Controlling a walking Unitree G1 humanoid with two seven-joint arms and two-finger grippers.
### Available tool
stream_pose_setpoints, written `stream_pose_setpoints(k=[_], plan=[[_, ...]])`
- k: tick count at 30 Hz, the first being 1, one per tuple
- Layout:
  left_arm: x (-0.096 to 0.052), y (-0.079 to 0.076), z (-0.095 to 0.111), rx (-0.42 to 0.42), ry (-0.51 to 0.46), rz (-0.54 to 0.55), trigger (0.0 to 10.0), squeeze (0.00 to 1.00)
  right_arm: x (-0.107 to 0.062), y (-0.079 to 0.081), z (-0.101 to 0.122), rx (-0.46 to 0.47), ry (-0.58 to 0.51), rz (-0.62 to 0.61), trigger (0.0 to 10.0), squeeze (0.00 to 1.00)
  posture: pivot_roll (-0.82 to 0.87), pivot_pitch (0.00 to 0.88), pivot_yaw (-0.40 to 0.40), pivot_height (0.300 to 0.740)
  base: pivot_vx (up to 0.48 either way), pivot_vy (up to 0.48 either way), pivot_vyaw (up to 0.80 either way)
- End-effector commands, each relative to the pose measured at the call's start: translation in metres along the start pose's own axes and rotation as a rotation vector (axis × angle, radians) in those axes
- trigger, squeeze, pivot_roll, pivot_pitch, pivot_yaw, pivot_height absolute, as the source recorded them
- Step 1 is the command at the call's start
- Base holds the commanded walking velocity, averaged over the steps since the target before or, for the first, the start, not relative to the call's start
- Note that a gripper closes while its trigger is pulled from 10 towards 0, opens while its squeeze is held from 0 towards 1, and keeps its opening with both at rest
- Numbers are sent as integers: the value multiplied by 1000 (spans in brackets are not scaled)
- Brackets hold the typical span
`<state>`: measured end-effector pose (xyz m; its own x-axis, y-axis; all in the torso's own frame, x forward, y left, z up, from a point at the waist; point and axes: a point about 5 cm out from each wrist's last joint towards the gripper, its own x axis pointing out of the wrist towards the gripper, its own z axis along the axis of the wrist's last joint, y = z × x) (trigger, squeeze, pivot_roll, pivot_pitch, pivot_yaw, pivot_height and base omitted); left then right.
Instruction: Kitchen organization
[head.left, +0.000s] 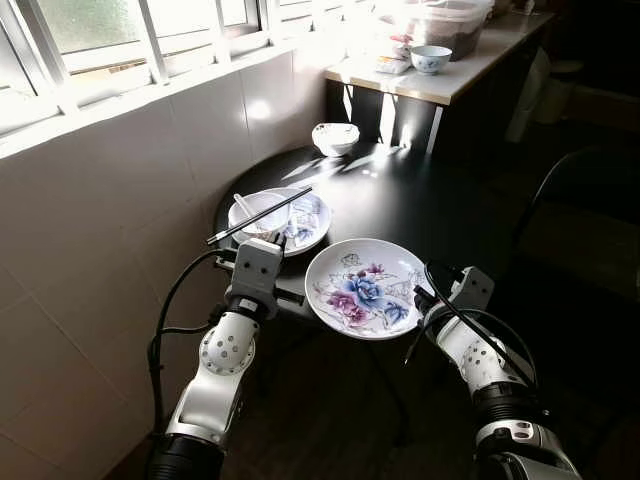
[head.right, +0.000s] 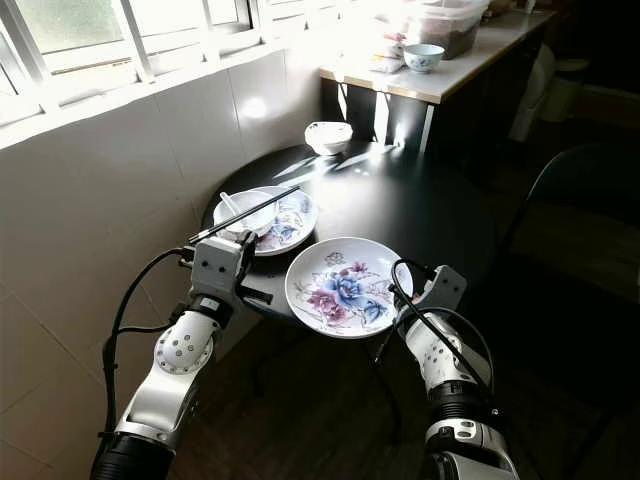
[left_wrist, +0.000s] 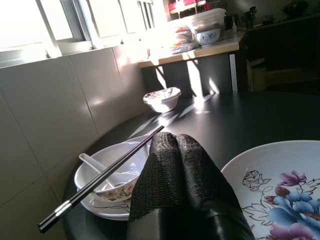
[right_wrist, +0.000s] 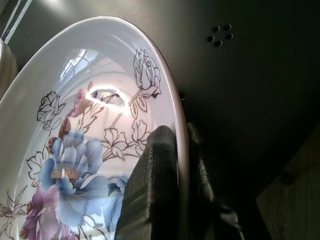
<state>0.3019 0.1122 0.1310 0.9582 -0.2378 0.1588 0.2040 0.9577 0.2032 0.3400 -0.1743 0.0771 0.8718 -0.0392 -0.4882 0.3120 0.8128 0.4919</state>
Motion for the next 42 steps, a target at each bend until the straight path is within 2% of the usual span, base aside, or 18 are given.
stream_pose_setpoints(k=[1,4,9,11,14,16,18,23,27,33,34,38,40,42], plan=[[1,2,0,10,-5,6,10000,0,-2,-4,9,-54,-48,-59,0,0,98,0,9,740,0,0,0],[1,2,0,11,-5,7,10000,0,-3,-3,11,-61,-69,-71,0,0,98,0,9,740,0,0,0],[1,2,0,12,-5,10,10000,0,-15,9,26,-139,-227,-121,0,0,98,0,8,740,0,0,0],[1,2,0,13,-6,10,10000,0,-20,15,33,-144,-295,-121,0,0,98,0,8,740,0,0,0],[2,2,0,12,-7,11,10000,0,-32,37,48,-118,-434,4,0,0,97,0,8,740,0,0,0],[2,2,0,12,-7,11,10000,0,-34,40,50,-120,-454,27,0,0,97,0,8,740,0,0,0],[1,2,-1,12,-5,12,10000,0,-44,58,61,-100,-542,164,0,0,97,0,9,740,0,0,0],[0,4,-2,18,0,17,10000,0,-52,68,68,-112,-597,249,0,0,98,0,9,740,0,0,0],[0,6,-4,26,7,25,10000,0,-61,77,71,-135,-660,319,0,0,101,0,8,740,0,0,738],[-1,7,-6,33,21,30,10000,0,-66,85,66,-213,-683,385,0,0,103,0,10,740,0,0,800],[-1,9,-8,43,39,44,10000,0,-68,88,63,-249,-689,410,0,0,103,0,13,740,0,0,800],[0,11,-9,46,42,47,10000,0,-70,92,60,-279,-693,441,0,0,104,0,15,740,0,0,800],[-1,12,-8,48,41,45,10000,0,-74,97,54,-339,-697,497,0,0,104,0,16,740,0,0,800],[-2,12,-8,49,40,43,10000,0,-76,99,52,-360,-697,523,0,0,104,0,15,740,0,0,800]])
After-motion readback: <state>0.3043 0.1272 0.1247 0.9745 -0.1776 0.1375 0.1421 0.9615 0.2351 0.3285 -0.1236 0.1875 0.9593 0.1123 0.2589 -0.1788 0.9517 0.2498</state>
